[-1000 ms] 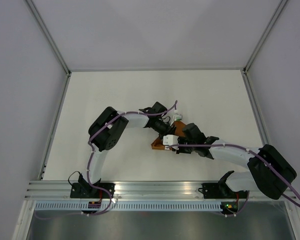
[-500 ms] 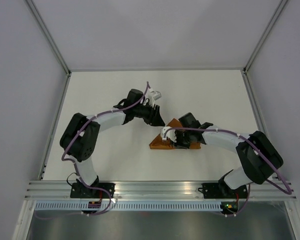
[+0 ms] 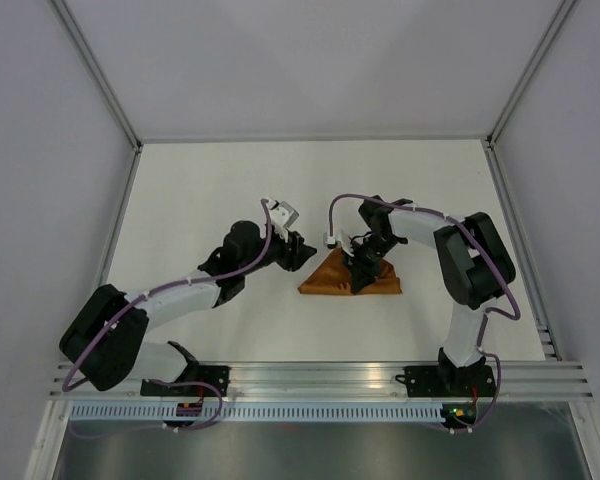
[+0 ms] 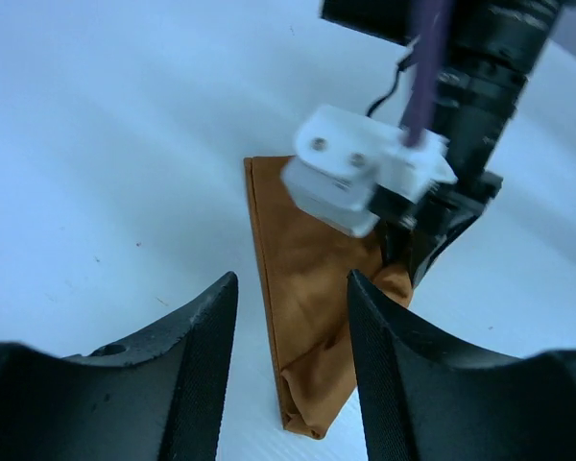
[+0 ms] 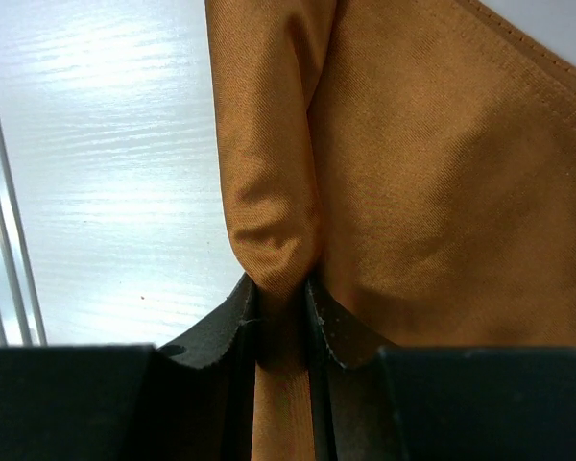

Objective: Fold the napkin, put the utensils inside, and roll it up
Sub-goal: Roll the napkin at the center of the board.

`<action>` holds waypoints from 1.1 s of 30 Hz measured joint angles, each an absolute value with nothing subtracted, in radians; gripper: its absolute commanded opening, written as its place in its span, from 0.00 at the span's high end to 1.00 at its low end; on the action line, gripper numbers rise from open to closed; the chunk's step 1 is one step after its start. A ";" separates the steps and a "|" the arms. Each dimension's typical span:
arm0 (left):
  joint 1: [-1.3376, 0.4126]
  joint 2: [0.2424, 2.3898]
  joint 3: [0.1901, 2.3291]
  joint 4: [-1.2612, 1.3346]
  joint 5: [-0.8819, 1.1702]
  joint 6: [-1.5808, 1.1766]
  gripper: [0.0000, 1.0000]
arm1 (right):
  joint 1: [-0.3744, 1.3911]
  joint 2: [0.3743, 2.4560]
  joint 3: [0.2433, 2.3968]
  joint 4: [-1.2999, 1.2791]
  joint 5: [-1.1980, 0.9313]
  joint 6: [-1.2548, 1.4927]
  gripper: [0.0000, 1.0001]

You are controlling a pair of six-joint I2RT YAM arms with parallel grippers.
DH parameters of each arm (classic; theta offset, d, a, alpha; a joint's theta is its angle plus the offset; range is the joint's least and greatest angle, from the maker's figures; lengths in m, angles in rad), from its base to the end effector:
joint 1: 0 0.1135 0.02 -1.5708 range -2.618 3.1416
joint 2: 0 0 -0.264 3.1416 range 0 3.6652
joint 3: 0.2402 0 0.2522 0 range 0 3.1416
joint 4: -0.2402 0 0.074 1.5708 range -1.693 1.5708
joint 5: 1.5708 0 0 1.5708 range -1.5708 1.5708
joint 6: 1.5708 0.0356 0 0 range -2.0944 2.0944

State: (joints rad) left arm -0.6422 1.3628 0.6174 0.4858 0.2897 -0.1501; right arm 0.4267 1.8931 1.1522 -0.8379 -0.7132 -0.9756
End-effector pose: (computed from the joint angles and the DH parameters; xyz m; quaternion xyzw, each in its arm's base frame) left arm 0.2267 -0.1822 0.2220 0.2764 0.7393 -0.3383 0.5124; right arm 0.2854 0.1553 0.1419 -0.6034 0.7169 0.3370 0.0910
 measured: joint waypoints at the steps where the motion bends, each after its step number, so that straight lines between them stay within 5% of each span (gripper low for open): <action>1: -0.675 1.346 0.595 0.506 0.258 -0.125 0.44 | 0.419 1.914 1.173 -0.865 -0.726 -0.984 0.90; 12: -1.113 1.464 0.588 0.572 -0.053 0.275 0.43 | 0.384 2.040 1.299 -1.023 -0.793 -1.022 0.90; 26: -1.182 1.773 0.739 0.554 -0.157 0.473 0.32 | 0.370 2.072 1.318 -1.082 -0.802 -1.021 0.90; 33: -1.179 1.824 0.759 0.556 -0.168 0.505 0.37 | 0.369 2.094 1.341 -1.108 -0.809 -1.021 0.90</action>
State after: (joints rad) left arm -1.1790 1.8236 0.7593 0.5556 -0.1677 0.5053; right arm 0.3687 2.0937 1.3407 -1.1084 -0.8093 -1.0210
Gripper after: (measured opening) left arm 0.668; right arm 0.269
